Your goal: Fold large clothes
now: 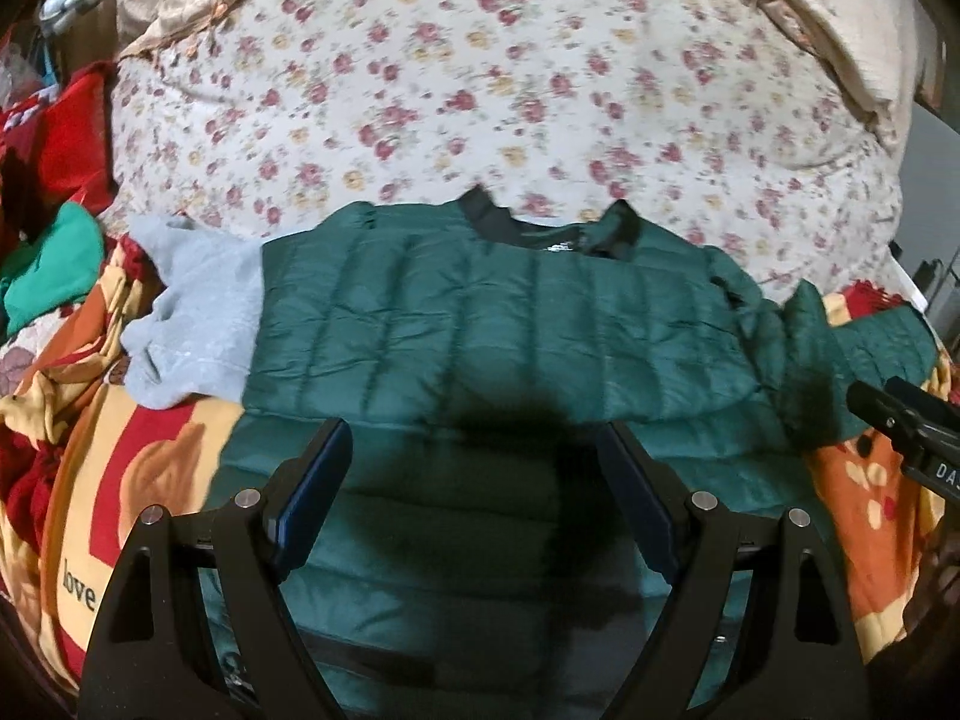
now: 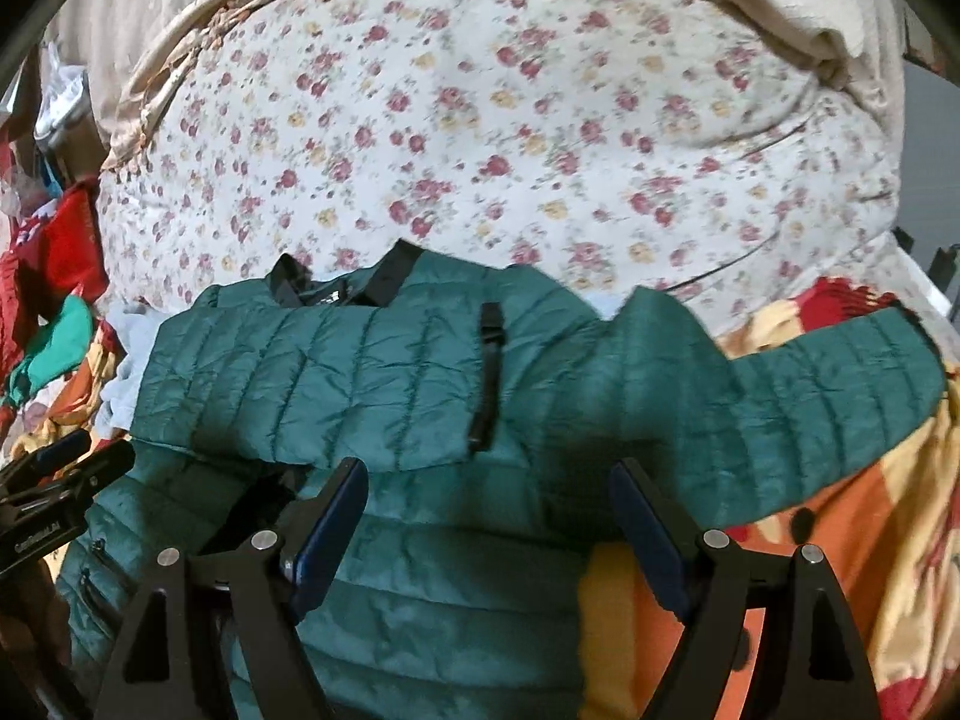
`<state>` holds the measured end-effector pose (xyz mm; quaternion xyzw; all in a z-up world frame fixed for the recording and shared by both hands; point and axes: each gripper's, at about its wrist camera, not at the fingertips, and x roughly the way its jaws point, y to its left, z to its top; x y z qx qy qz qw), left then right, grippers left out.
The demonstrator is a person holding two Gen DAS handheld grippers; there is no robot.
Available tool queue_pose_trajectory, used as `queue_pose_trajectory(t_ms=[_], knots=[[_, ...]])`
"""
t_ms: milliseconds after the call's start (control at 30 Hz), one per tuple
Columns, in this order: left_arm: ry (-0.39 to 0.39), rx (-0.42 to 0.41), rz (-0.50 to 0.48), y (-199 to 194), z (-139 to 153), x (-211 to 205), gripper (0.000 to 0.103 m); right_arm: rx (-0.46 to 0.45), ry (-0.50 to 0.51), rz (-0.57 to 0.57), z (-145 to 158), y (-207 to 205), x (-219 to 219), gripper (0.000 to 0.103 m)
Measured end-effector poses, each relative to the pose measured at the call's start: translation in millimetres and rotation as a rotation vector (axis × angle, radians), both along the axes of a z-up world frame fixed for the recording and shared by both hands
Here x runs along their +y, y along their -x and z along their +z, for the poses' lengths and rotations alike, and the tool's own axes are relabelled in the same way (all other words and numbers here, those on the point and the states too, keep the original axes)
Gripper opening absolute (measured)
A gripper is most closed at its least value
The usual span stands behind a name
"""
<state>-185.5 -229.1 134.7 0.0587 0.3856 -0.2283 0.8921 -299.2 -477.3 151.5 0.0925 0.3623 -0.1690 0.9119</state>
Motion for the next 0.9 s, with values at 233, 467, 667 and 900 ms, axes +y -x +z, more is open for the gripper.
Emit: queue_pose_trajectory(t_ms=[233, 467, 667, 900], knots=[[-0.006, -0.017, -0.036, 14, 10, -17, 0.084, -0.021, 0.023, -0.074, 7, 24, -31, 0.086], [-0.003, -0.013, -0.044, 15, 9, -29, 0.084, -0.012, 0.023, -0.161, 1, 42, -74, 0.086], [0.001, 0.011, -0.039, 8, 0, -33, 0.084, 0.016, 0.033, -0.25, -11, 53, -116, 0.086], [0.003, 0.041, -0.019, -4, -12, -31, 0.084, 0.053, 0.005, -0.403, -32, 64, -185, 0.086]])
